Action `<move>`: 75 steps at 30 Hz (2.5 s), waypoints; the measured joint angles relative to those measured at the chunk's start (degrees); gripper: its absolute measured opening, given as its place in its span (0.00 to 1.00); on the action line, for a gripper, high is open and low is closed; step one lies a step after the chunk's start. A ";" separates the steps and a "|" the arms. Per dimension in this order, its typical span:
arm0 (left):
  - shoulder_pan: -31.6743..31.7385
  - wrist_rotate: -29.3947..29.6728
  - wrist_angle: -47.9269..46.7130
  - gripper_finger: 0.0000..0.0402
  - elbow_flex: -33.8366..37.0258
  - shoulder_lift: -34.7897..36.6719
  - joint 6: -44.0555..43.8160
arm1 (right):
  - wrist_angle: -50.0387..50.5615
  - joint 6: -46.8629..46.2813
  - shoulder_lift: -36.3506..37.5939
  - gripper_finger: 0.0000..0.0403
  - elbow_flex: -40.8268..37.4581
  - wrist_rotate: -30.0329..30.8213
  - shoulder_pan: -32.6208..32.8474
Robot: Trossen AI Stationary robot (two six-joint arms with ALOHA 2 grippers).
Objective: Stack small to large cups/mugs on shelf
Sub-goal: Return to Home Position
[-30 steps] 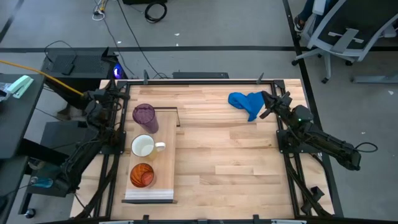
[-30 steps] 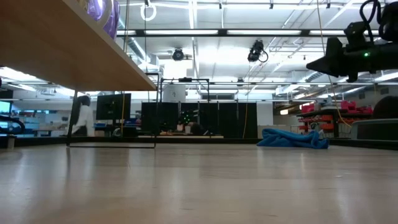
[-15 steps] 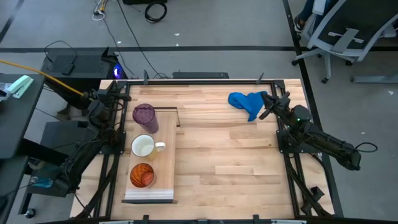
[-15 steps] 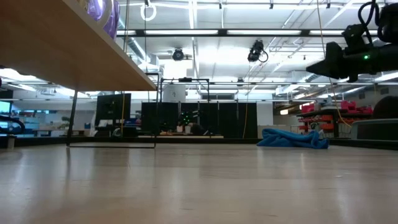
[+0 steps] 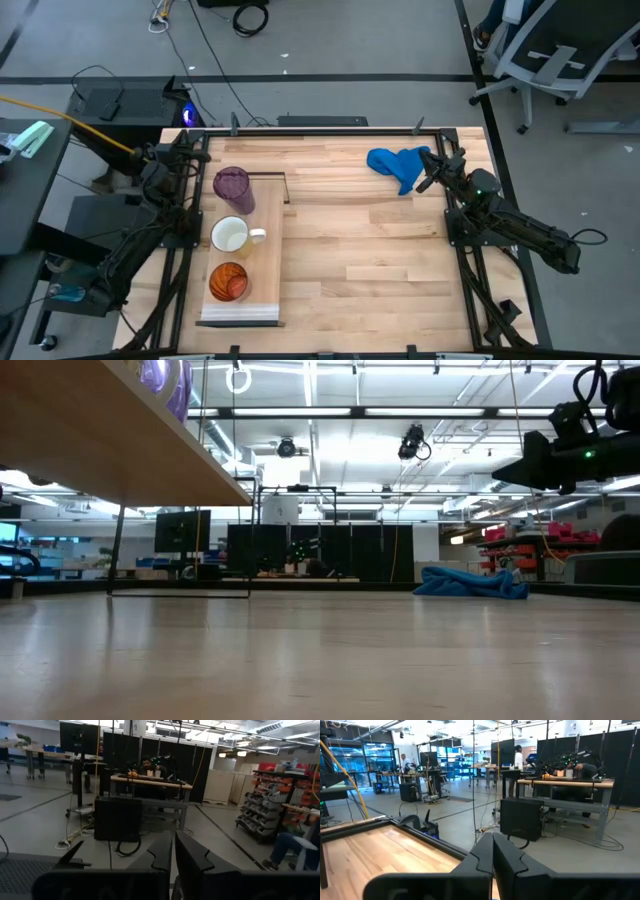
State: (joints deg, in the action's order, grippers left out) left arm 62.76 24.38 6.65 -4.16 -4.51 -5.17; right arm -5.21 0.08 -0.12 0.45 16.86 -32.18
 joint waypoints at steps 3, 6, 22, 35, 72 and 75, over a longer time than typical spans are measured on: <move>0.00 0.00 -0.01 0.09 0.00 0.00 -0.17 | 0.00 0.02 0.00 0.02 0.00 0.00 0.00; 0.01 0.00 -0.01 0.09 0.00 0.00 -0.18 | -0.01 0.02 0.00 0.02 0.00 0.00 0.00; 0.01 0.00 -0.01 0.08 -0.01 0.00 -0.17 | -0.02 0.04 0.00 0.02 0.00 0.00 0.00; 0.01 0.00 -0.01 0.06 -0.02 0.00 -0.17 | -0.04 0.04 0.00 0.02 0.00 0.00 0.00; 0.01 0.00 -0.01 0.08 -0.02 0.00 -0.14 | -0.03 0.04 0.00 0.02 0.02 0.00 0.00; 0.00 -0.01 -0.01 0.06 -0.02 0.01 -0.17 | -0.02 0.04 0.00 0.02 0.02 0.00 0.00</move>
State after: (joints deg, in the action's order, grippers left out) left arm 62.76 24.37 6.64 -4.19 -4.51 -5.34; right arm -5.23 0.12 -0.12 0.47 16.86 -32.18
